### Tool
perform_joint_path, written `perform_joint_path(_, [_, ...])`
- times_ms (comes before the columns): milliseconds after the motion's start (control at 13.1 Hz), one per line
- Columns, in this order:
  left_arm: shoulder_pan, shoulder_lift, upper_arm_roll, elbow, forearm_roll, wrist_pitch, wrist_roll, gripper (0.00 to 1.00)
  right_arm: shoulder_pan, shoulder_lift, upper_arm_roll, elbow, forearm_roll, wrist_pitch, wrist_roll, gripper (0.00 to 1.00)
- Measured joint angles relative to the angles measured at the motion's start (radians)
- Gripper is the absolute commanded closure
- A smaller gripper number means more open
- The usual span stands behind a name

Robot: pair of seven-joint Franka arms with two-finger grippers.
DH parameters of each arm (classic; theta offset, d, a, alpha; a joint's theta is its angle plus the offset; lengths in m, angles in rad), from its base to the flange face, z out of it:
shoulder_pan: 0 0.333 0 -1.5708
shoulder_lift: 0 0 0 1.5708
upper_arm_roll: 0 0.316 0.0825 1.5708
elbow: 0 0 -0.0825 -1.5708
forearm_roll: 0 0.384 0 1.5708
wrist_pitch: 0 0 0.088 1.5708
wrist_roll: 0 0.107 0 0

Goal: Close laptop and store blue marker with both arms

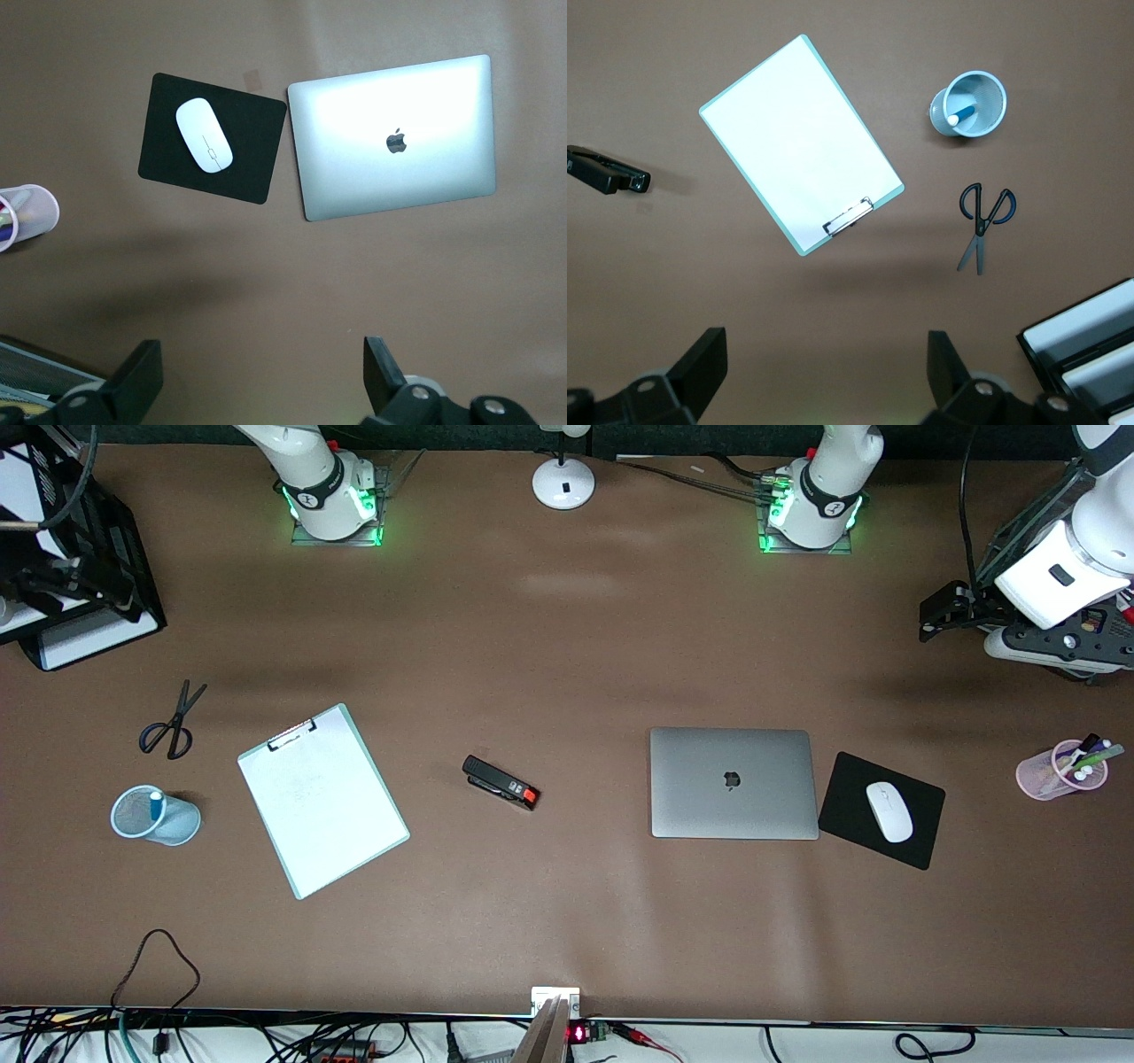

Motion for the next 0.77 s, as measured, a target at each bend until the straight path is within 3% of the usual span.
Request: perform_joint_path(765, [0.0, 0.0, -0.003, 0.0, 0.0, 0.0, 0.001, 0.0, 0.002, 0.023, 0.003, 0.024, 0.055, 0.024, -0.004, 0.0])
